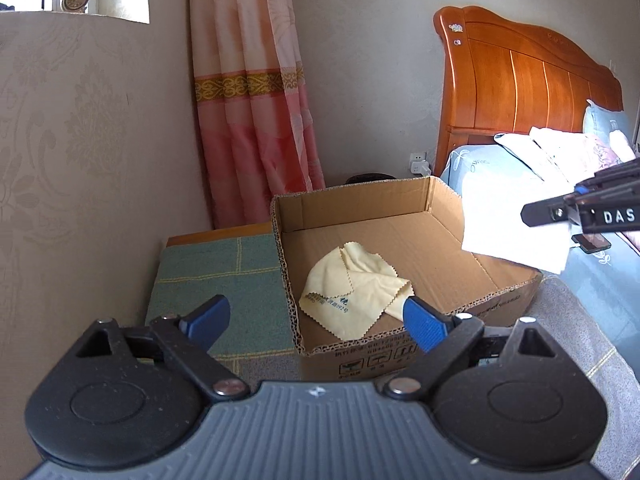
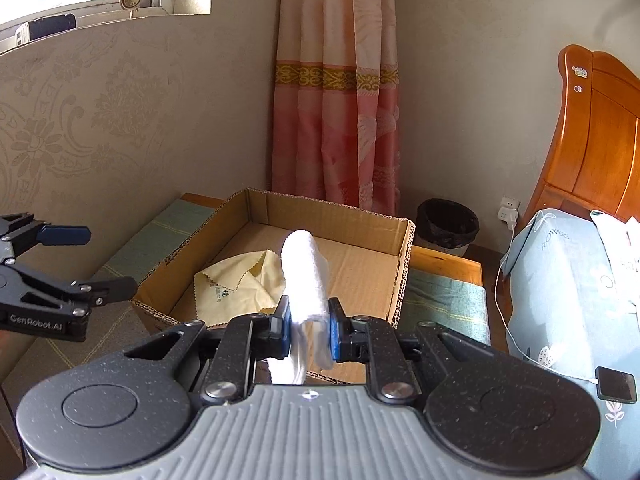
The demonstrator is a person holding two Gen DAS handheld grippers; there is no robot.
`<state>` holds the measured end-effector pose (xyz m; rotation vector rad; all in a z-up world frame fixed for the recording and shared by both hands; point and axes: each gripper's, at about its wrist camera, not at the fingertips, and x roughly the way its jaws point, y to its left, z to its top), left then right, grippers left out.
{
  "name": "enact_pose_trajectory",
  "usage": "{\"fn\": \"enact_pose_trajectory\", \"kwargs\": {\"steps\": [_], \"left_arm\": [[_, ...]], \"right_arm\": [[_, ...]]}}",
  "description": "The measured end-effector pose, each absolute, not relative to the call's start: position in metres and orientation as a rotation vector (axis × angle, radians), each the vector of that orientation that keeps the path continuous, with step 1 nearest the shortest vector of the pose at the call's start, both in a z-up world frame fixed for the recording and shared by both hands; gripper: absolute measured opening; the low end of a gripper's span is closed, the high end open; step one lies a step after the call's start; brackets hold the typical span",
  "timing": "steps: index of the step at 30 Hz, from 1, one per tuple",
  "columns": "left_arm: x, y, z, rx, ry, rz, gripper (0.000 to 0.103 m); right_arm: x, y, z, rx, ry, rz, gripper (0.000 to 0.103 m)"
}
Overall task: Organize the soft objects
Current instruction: 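Carry both held cloths into the cardboard box and open both grippers, then grasp the pink bandage with the left gripper while the right grasps the floral pouch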
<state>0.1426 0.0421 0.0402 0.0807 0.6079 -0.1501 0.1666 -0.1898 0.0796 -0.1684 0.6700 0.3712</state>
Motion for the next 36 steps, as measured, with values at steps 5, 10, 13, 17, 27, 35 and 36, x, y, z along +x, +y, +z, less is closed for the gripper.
{"fn": "enact_pose_trajectory", "kwargs": {"steps": [5,10,13,17,27,35,36], "left_arm": [[0.11,0.051,0.022,0.039,0.64,-0.124,0.094],[0.096,0.05,0.006,0.036,0.676,-0.14,0.096],[0.091,0.047,0.001,0.059,0.684,-0.15,0.098],[0.082,0.041,-0.002,0.074,0.678,-0.172,0.101],[0.058,0.024,-0.024,0.103,0.736,-0.263,0.102],[0.041,0.011,-0.043,0.169,0.799,-0.359,0.102],[0.041,0.01,-0.046,0.19,0.809,-0.36,0.102]], "right_arm": [[0.214,-0.174,0.077,-0.187,0.672,0.354,0.027],[0.224,-0.167,0.071,-0.186,0.641,0.319,0.093],[0.211,-0.169,0.07,-0.177,0.648,0.312,0.097],[0.187,-0.173,0.065,-0.179,0.648,0.312,0.101],[0.11,-0.185,0.029,-0.209,0.646,0.29,0.103],[0.07,-0.2,0.002,-0.169,0.698,0.287,0.103],[0.068,-0.203,0.001,-0.158,0.698,0.285,0.103]]}}
